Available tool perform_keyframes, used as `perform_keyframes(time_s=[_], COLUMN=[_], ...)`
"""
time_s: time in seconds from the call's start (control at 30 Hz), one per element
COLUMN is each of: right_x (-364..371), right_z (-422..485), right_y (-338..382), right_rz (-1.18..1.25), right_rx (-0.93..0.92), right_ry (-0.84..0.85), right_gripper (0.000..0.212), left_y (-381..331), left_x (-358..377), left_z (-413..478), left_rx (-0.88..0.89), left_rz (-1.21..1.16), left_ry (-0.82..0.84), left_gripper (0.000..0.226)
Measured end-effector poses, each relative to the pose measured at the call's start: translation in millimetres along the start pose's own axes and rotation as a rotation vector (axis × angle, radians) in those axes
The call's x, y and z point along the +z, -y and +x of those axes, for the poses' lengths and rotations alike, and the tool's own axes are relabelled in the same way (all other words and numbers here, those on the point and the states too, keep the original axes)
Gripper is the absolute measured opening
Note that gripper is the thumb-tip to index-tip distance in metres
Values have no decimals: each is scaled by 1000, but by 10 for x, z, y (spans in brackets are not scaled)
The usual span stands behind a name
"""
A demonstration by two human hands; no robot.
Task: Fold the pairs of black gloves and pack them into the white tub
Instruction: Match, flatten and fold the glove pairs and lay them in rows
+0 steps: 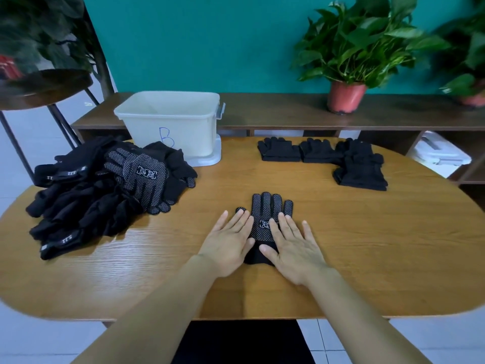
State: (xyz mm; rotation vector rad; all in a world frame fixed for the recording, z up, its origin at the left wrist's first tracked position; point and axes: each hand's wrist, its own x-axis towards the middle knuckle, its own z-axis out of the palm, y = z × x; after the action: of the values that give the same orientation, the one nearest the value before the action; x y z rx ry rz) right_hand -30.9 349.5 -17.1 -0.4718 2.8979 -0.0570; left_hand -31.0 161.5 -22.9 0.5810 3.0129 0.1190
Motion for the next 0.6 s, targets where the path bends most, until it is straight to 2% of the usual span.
perform_keyframes(time_s=[0.07,0.17,0.27,0.5,0.53,0.6], right_x=[-80,-192,-304,-597,-640,-718], right_z=[-27,-31,43,401,469,619], right_y=[37,129,306,927,1018,1195], right_rz=[40,31,12,-15,-20,-24], right_rx=[8,-11,-55,-200,-216,-245], right_ry=[2,-44,-98,-180,-185,-201], right_gripper=[99,74,63,56,55,54], left_y=[75,271,519,1100,1175,1340], left_x=[-7,-43,-127,-371,-409,-483], left_z=[-37,-152,-298,-582,-599,-606], left_rx=[1,-22,-67,-115,-119,-141], left_rz=[-22,-24,-7,-24,-25,-30], left_ry=[-56,-125,-178,-302,-317,-357], left_gripper=[85,96,109,111,107,85])
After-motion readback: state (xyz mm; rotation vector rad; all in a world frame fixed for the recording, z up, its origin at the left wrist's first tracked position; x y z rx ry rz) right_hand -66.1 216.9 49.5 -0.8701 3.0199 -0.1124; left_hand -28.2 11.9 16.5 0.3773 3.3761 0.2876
